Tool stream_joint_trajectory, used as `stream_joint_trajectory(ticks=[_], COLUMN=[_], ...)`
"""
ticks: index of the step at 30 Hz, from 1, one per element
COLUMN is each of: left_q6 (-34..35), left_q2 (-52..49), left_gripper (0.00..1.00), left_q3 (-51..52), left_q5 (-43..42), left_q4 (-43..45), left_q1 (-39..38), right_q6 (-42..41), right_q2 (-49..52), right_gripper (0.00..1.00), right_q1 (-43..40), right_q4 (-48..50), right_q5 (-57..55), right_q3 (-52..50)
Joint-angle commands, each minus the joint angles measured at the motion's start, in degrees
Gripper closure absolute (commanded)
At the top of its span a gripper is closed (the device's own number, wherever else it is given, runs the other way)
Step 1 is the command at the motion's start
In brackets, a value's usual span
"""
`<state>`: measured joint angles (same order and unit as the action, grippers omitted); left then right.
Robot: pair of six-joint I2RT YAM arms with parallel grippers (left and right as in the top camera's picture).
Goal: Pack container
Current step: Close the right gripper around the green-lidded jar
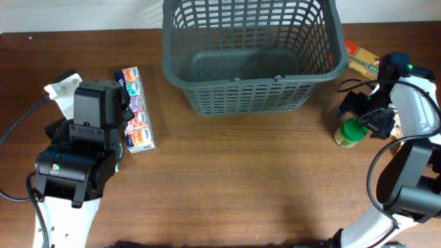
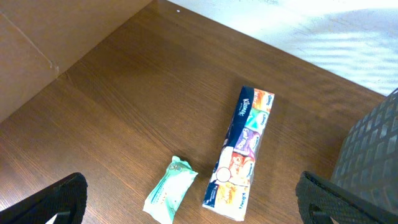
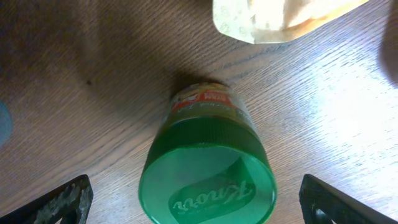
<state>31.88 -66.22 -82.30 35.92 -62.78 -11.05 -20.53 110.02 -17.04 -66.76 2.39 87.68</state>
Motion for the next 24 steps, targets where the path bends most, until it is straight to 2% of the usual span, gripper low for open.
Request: stream_joint_trajectory(ticks=[1,24], left_q6=[-0.7,-0.7], left_q2=[0.17,0.17], left_gripper=[0.01,0.01], left_q3=[-0.66,-0.66], left_q5=[-0.42,-0.42], left_q4=[0.09,0.09], left_q1=[0.35,0.35], right_q6=[0.55,0.55], right_q2=[0.22,0.37], right_gripper=[0.01,0.01], right_q1=[0.17,0.17], right_q4=[0.15,2.73], right_q5=[-3.34,-4.39], right_q3=[-1.03,-3.87])
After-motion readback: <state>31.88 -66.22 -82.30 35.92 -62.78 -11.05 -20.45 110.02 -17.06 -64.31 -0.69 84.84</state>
